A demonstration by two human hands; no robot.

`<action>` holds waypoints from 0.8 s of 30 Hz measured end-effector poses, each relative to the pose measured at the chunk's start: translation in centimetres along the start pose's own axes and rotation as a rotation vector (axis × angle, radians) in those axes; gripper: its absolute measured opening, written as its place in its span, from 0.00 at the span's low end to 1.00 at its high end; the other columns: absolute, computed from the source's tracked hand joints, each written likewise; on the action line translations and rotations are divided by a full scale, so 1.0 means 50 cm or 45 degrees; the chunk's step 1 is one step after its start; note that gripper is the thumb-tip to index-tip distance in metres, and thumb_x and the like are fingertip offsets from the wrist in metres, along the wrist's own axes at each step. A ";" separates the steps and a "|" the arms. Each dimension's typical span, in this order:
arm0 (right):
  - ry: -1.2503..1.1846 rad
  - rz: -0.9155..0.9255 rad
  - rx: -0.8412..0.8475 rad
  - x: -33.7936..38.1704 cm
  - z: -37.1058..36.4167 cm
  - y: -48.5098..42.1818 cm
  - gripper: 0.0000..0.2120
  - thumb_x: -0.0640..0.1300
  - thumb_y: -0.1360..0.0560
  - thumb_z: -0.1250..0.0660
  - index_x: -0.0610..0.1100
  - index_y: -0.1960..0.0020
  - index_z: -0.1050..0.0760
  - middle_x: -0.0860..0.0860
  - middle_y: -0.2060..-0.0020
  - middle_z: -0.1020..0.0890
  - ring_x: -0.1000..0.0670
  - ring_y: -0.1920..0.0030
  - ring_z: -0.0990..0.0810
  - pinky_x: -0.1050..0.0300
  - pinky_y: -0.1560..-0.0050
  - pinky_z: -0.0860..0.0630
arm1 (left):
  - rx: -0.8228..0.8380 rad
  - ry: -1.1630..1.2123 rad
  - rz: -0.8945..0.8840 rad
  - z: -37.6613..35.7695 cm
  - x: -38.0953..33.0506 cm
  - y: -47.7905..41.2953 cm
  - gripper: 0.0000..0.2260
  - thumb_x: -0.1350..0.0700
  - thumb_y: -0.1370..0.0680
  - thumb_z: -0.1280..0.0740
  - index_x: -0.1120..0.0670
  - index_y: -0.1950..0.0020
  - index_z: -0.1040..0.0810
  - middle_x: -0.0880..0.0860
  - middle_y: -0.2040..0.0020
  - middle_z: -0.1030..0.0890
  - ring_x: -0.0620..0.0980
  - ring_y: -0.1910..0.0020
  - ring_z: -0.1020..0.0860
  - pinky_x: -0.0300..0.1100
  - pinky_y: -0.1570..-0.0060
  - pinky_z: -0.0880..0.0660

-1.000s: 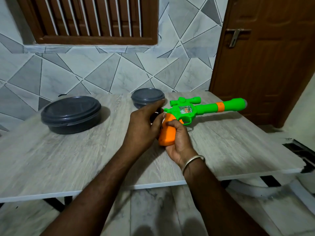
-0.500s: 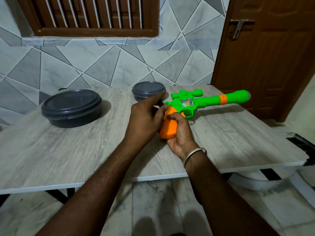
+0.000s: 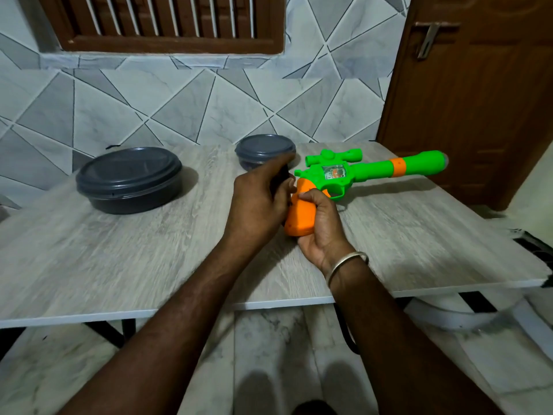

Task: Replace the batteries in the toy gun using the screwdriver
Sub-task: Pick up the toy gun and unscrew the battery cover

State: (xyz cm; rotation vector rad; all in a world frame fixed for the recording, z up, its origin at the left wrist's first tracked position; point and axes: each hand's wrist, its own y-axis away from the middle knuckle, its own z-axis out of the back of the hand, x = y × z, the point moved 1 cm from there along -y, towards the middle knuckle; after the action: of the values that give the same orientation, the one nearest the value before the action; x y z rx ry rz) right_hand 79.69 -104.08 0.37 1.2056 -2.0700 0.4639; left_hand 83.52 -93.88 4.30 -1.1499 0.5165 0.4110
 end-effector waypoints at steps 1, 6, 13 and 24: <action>0.002 -0.004 0.008 0.000 -0.001 0.001 0.09 0.38 0.24 0.42 0.41 0.54 0.23 0.44 0.63 0.21 0.47 0.65 0.23 0.56 0.61 0.28 | -0.010 0.024 0.018 0.000 0.002 0.000 0.17 0.61 0.23 0.31 0.53 0.35 0.20 0.49 0.51 0.15 0.44 0.52 0.15 0.48 0.49 0.18; 0.034 -0.015 0.001 -0.001 -0.003 0.004 0.07 0.38 0.24 0.42 0.41 0.51 0.26 0.43 0.62 0.23 0.48 0.65 0.24 0.56 0.63 0.29 | -0.031 0.003 0.015 0.003 0.005 -0.009 0.14 0.60 0.24 0.27 0.53 0.39 0.17 0.45 0.57 0.17 0.44 0.59 0.16 0.46 0.54 0.18; 0.023 -0.015 -0.028 -0.003 -0.001 0.000 0.08 0.38 0.24 0.42 0.40 0.51 0.25 0.43 0.62 0.23 0.48 0.66 0.23 0.57 0.64 0.28 | -0.009 -0.004 0.012 0.009 0.004 0.000 0.15 0.61 0.25 0.28 0.53 0.38 0.18 0.46 0.55 0.16 0.45 0.55 0.16 0.48 0.51 0.18; 0.003 -0.011 -0.011 -0.004 -0.001 -0.001 0.08 0.38 0.24 0.42 0.40 0.52 0.25 0.43 0.62 0.23 0.48 0.66 0.24 0.56 0.62 0.28 | 0.009 0.019 -0.016 0.008 0.004 -0.004 0.18 0.63 0.25 0.29 0.55 0.35 0.19 0.51 0.48 0.14 0.43 0.51 0.16 0.43 0.45 0.19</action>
State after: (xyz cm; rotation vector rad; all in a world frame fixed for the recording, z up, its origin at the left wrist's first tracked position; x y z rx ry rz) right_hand 79.83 -103.94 0.27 1.2076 -2.0623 0.4519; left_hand 83.86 -93.56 4.46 -1.1497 0.5232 0.3896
